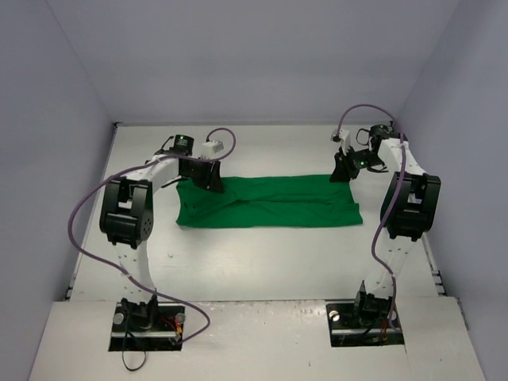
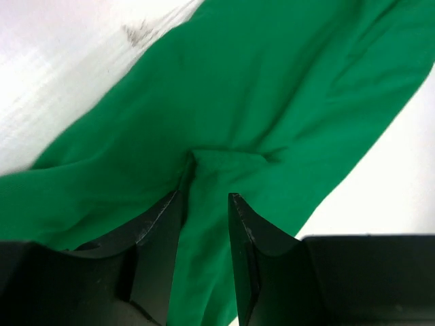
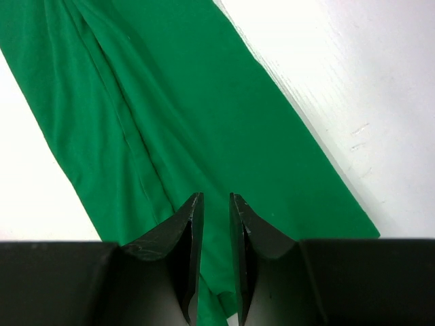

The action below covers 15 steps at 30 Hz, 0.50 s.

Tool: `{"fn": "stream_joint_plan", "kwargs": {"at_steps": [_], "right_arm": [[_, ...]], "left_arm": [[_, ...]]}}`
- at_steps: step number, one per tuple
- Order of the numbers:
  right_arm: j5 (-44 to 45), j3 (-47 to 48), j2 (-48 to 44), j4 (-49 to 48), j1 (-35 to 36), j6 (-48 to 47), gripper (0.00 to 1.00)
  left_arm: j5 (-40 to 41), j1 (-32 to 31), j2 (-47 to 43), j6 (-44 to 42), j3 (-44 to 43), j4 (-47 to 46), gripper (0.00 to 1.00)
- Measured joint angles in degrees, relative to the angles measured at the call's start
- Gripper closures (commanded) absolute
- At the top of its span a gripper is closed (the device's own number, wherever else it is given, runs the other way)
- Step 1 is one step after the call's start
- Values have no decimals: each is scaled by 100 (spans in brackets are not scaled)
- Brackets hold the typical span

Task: Fold and stack the t-shirts
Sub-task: Fold the other side of the tshirt into a rectangle

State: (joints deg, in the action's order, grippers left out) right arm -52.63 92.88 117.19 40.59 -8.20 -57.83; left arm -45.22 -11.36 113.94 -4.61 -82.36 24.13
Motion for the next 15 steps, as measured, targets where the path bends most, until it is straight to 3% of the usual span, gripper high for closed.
{"fn": "stream_joint_plan", "kwargs": {"at_steps": [7,11,15], "right_arm": [[4,-4,-2,-2,-69,85,80],[2,-4,-2,-2,-85,87,81],[6,-7,-2,-1,-86,88,81]], "left_arm": [[-165,-2,550,693,-169,33,69],[-265,-35,542,754,-263,31,82],[-319,-124,458,654,-241,42,88]]}}
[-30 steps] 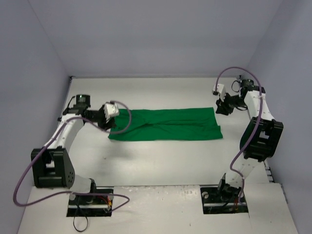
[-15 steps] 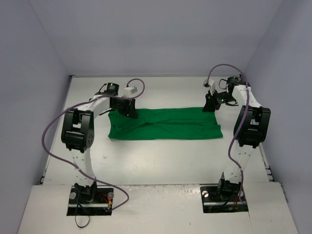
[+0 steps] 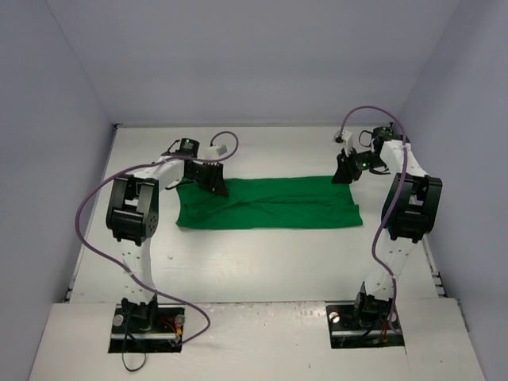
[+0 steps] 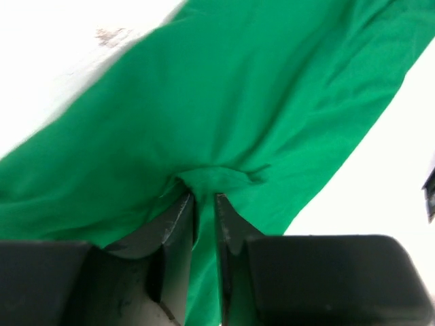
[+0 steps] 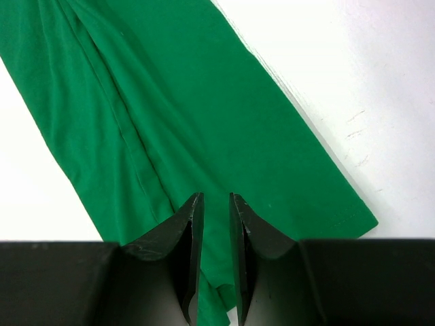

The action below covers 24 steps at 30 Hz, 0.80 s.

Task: Fold and stack the t-shirts
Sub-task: Fold the other side of the tshirt into a rectangle

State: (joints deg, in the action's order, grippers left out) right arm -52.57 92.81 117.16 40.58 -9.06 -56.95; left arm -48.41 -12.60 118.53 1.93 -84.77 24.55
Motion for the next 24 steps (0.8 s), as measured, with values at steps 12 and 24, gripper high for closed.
{"fn": "stream_joint_plan", "kwargs": {"at_steps": [12,24], "right_arm": [[70,-15,0,17,0,-4,78],[273,38,0,37,16,-3,83]], "left_arm": [[567,-936,-1435,-1641,778,299,70],[1480,-1748,-3192,-2836,2330,984,58]]}}
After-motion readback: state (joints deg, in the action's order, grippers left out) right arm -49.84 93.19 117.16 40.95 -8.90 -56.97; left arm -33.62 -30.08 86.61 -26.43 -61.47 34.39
